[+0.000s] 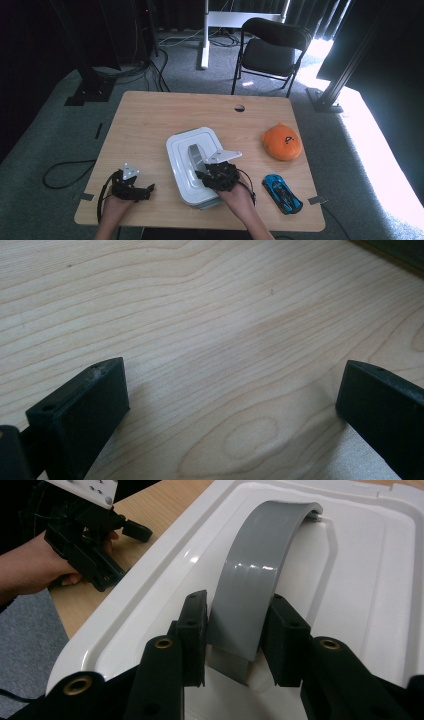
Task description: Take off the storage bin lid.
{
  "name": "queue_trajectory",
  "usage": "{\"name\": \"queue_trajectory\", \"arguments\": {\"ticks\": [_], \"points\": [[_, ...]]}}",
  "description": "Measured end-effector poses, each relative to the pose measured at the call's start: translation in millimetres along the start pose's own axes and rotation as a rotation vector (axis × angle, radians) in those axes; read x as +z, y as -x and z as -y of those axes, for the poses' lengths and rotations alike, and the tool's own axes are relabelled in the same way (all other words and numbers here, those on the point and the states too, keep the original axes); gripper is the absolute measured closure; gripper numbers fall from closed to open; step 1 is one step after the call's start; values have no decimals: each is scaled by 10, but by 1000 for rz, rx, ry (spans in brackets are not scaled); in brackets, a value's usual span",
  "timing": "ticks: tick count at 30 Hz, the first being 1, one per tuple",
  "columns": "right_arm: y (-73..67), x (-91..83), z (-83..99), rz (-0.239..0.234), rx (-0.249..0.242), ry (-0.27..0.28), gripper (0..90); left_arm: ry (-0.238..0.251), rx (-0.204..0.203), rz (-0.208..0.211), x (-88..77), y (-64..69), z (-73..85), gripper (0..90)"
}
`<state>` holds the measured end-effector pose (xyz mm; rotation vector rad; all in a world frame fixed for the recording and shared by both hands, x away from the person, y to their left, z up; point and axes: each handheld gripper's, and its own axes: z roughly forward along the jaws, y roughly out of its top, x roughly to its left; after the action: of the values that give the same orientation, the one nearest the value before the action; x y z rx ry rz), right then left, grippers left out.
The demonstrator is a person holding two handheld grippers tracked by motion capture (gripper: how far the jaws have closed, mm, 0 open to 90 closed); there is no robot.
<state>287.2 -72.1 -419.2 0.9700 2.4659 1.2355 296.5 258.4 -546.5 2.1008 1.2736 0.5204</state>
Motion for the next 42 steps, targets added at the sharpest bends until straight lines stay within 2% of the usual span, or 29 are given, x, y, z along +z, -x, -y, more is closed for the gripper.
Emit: {"name": "queue_trajectory", "arguments": {"ticks": [10, 16, 21, 32, 42], "points": [[42, -21, -7, -35, 43, 8, 670, 0, 0, 0, 0, 0, 0, 8], [60, -81, -34, -68, 45, 22, 677, 2, -2, 0, 0, 2, 1, 8], [80, -156, -71, -71, 47, 47, 677, 2, 2, -4, 0, 0, 1, 8], [184, -264, -167, -30, 35, 72, 677, 3, 0, -3, 1, 1, 1, 8], [345, -393, -316, 14, 40, 112, 677, 3, 0, -3, 1, 0, 1, 9]]}}
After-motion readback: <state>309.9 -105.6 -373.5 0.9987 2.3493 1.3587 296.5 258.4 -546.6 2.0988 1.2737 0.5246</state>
